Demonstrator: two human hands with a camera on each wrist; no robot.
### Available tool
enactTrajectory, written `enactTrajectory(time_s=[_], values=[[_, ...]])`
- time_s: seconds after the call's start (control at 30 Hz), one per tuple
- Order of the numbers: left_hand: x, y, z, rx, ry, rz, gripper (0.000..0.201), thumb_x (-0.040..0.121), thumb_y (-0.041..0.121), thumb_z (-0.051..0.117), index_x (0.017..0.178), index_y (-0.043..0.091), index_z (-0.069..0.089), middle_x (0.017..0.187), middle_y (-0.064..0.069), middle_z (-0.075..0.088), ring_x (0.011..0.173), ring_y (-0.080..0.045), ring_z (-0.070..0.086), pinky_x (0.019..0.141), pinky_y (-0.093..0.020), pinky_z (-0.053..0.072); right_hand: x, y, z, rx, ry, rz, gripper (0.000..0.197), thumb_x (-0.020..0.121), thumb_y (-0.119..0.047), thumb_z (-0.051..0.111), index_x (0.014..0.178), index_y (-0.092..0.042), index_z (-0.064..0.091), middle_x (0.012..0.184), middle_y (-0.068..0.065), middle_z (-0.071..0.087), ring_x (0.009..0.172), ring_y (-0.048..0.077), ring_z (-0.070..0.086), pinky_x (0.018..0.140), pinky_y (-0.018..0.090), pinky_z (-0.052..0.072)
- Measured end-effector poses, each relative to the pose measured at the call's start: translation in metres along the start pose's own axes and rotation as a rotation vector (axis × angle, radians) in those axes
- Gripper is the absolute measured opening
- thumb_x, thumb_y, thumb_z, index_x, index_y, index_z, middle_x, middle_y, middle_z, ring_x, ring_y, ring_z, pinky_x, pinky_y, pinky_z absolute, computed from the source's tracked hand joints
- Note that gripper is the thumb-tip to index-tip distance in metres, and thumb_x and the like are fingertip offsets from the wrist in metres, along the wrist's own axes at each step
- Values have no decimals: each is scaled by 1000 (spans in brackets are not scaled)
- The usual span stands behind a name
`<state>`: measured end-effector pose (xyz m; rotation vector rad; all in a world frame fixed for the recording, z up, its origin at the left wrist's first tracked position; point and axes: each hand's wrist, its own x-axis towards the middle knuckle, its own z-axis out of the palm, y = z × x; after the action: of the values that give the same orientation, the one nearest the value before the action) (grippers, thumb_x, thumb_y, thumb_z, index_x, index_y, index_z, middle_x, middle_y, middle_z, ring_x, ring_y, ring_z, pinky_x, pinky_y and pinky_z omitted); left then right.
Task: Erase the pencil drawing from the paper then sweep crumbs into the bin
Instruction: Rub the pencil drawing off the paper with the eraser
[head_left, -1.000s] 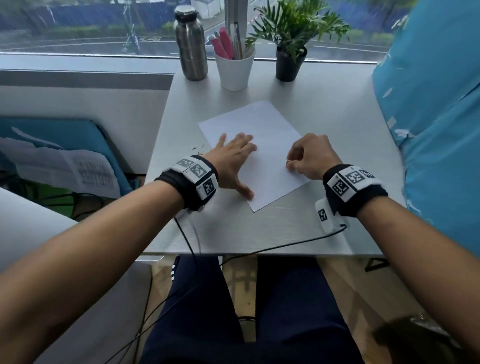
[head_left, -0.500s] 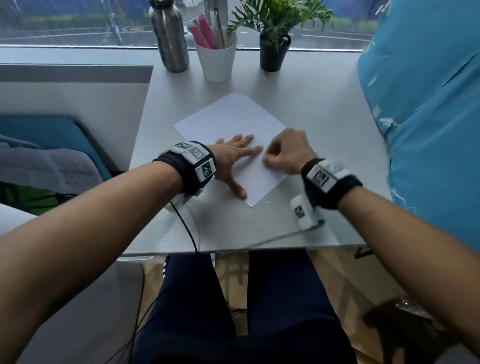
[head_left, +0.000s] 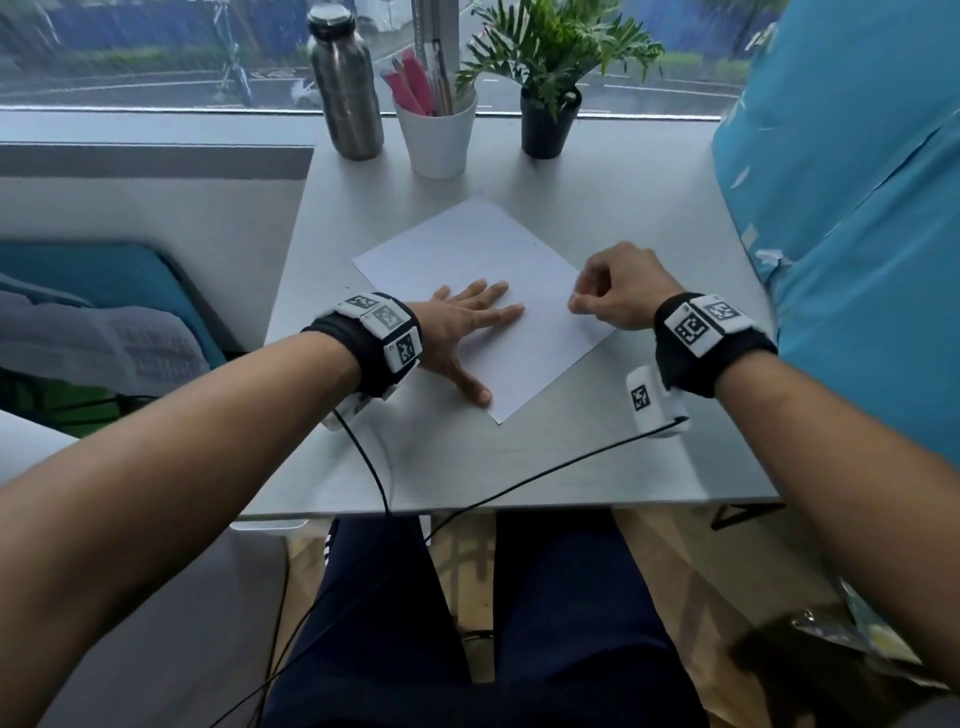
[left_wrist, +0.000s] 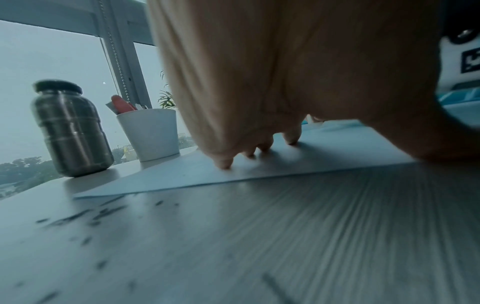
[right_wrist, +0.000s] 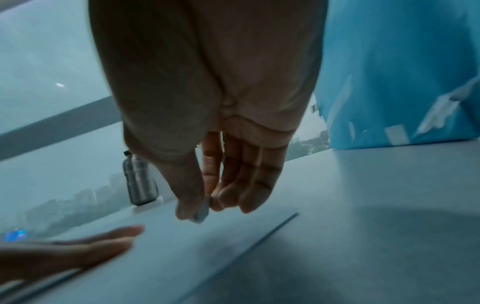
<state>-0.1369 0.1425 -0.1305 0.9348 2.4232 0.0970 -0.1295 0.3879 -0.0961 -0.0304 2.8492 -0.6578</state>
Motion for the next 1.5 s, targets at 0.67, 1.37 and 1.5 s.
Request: enactTrajectory(time_s=[0.67, 1.37, 1.5], values=[[-27, 34, 3, 160, 155, -1, 67, 101, 32, 44, 157, 17, 10, 164, -10, 1, 151, -22, 1, 120, -47, 1, 6, -40, 26, -335, -90, -201, 13, 77, -36, 71, 78, -33, 58, 106, 0, 65, 106, 24, 55, 89, 39, 49], [-79, 5, 40, 37, 89, -486, 101, 86, 79, 16, 154, 11, -14, 160, -10, -22, 148, -26, -19, 119, -45, -12, 1, -38, 22, -279, -104, -154, 13, 76, -39, 74, 82, -35, 64, 102, -3, 62, 104, 21, 53, 84, 36, 47], [-79, 38, 42, 114, 136, -145, 99, 86, 79, 21, 156, 15, -9, 162, -5, -17, 149, -22, -18, 120, -43, -12, 1, -40, 22, -283, -109, -148, 15, 74, -40, 75, 78, -36, 61, 104, -1, 62, 103, 23, 54, 84, 37, 47]])
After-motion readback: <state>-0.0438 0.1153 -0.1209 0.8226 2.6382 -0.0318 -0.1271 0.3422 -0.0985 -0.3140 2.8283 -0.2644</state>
